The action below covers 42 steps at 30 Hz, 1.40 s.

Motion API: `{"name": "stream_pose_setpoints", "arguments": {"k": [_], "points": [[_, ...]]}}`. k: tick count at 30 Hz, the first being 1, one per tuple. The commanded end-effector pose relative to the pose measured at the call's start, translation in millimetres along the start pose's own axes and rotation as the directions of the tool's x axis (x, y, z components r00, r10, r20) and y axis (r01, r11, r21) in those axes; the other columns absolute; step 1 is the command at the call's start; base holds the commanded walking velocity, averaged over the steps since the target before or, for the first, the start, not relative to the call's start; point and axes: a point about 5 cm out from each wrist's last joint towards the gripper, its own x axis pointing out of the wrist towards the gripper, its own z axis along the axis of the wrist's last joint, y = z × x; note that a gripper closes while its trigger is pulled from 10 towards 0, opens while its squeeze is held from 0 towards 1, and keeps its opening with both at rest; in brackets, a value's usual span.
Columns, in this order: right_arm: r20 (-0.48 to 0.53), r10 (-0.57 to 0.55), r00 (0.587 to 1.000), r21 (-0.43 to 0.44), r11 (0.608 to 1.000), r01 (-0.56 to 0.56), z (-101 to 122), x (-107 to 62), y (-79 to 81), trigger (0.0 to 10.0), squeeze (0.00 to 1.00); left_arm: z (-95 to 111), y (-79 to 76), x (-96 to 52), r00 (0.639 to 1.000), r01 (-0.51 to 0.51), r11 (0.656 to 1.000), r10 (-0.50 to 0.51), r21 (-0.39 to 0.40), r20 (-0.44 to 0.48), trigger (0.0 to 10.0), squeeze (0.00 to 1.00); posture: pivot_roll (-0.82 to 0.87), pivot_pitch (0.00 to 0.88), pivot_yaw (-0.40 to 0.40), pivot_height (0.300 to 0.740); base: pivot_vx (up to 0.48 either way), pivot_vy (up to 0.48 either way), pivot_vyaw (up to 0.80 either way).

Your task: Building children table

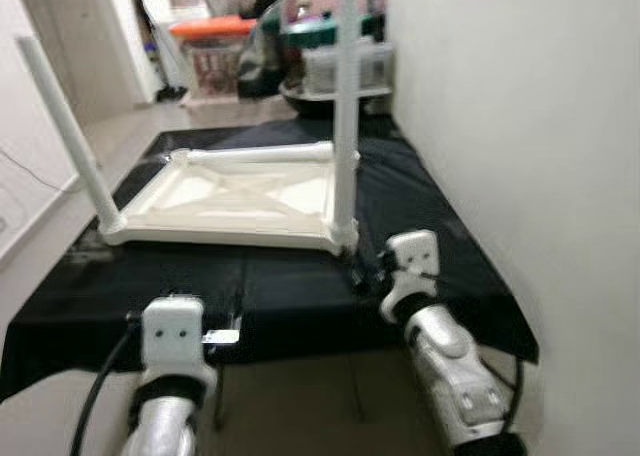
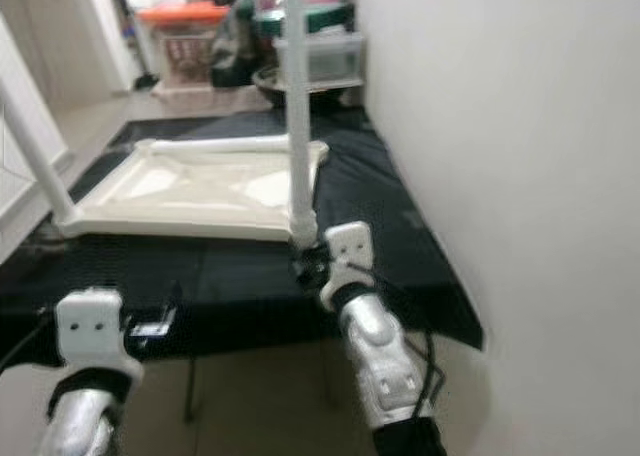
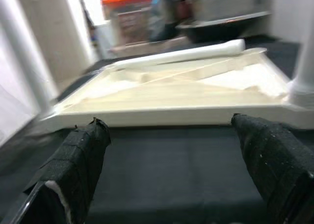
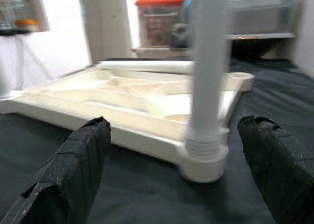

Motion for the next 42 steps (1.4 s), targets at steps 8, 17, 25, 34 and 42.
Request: {"name": "stream_pose_setpoints", "arguments": {"k": [8,17,25,34,42], "points": [[0.0,-0.03,1.0,-0.024,0.999,0.03,-1,-3.3,-9.5,10.0,0.0,0,-5.3,-0.1,1.0,0.023,1.0,-0.023,-0.008,0.002,10.0,0.0,-0.01,0.0,0.015,0.74,0.387,0.0,0.0],[0.008,-0.038,0.999,-0.025,0.999,0.038,0,-2.2,-11.1,10.0,0.0,-2,-7.5,-0.5,0.999,0.039,0.999,-0.039,-0.033,-0.017,10.0,0.0,-0.01,0.0,0.015,0.74,0.0,0.0,0.0],[0.008,-0.044,0.999,-0.034,0.998,0.044,1,-1.8,-13.0,10.0,0.0,-2,-9.6,-1.0,0.999,0.052,0.998,-0.052,-0.044,-0.011,10.0,0.0,-0.01,0.0,0.009,0.74,0.0,0.0,0.0],[-0.005,0.051,0.999,0.056,0.997,-0.05,2,3.9,-22.7,10.0,0.0,-2,-11.3,-1.5,0.998,0.064,0.996,-0.065,-0.055,-0.014,10.0,0.0,-0.01,0.0,0.014,0.74,0.0,0.0,0.0],[0.018,0.067,0.998,-0.028,0.997,-0.067,25,14.9,-80.4,10.0,1.0,-3,-13.1,-3.8,0.996,0.079,0.995,-0.081,-0.064,-0.024,10.0,0.0,-0.01,0.0,0.009,0.74,0.0,0.0,0.0]]}}
